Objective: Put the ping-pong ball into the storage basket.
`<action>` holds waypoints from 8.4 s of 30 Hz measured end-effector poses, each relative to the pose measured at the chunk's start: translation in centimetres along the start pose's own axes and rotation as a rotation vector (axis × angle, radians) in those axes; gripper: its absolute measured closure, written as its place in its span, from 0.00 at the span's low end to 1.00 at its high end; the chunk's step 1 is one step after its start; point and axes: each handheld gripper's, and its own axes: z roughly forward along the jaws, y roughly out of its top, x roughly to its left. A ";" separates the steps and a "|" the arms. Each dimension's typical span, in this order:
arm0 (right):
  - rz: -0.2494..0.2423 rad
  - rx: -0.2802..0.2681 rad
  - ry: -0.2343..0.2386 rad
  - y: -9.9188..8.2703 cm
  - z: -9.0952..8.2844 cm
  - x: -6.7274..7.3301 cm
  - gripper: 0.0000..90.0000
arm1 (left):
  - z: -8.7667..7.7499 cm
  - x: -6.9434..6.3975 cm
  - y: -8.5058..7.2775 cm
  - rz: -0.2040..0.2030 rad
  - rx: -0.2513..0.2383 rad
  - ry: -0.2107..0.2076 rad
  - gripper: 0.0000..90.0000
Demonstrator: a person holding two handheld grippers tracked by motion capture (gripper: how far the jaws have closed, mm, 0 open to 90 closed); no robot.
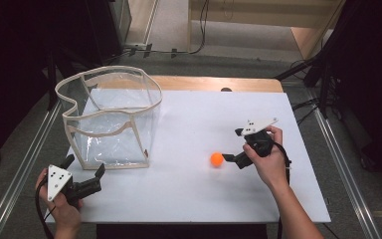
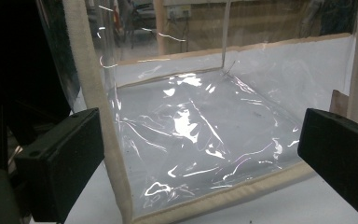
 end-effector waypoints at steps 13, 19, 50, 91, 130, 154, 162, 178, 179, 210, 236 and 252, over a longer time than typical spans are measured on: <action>-0.021 0.063 0.030 0.6 1.2 0.3 0.00 | 0.0 0.0 0.0 -0.001 0.001 -0.001 0.01; -0.032 0.090 0.047 0.7 1.6 0.3 0.00 | 0.0 0.0 0.0 -0.002 0.001 -0.001 0.01; -0.086 0.224 0.109 1.2 3.8 0.8 0.00 | 0.0 0.0 0.0 -0.001 -0.004 -0.002 0.01; -0.112 0.395 0.079 1.2 6.6 1.4 0.34 | -0.1 0.1 0.0 -0.001 -0.003 0.000 0.01; -0.128 0.390 0.106 4.5 6.4 0.8 0.53 | -0.1 0.1 0.0 -0.003 -0.003 -0.006 0.01; -0.146 0.401 0.159 7.9 6.8 0.5 0.53 | -0.2 0.1 0.0 -0.006 -0.003 -0.004 0.01; -0.157 0.406 0.150 9.2 6.6 0.6 0.53 | -0.1 0.1 0.0 -0.008 -0.003 -0.004 0.01; -0.194 0.394 0.154 12.1 7.0 0.7 0.53 | -0.2 0.1 0.0 -0.002 -0.007 -0.009 0.01; -0.194 0.394 0.154 12.1 7.0 0.7 0.53 | -0.2 0.1 0.0 -0.001 -0.007 -0.010 0.01; -0.244 0.401 0.170 16.7 7.0 0.9 0.53 | -0.2 0.0 0.0 0.000 -0.012 -0.008 0.01; -0.257 0.378 0.202 19.7 6.5 0.4 0.53 | -0.2 0.0 0.0 0.001 -0.012 -0.006 0.01; -0.277 0.375 0.207 21.7 6.2 0.7 0.53 | -0.2 0.0 0.0 0.002 -0.011 -0.008 0.01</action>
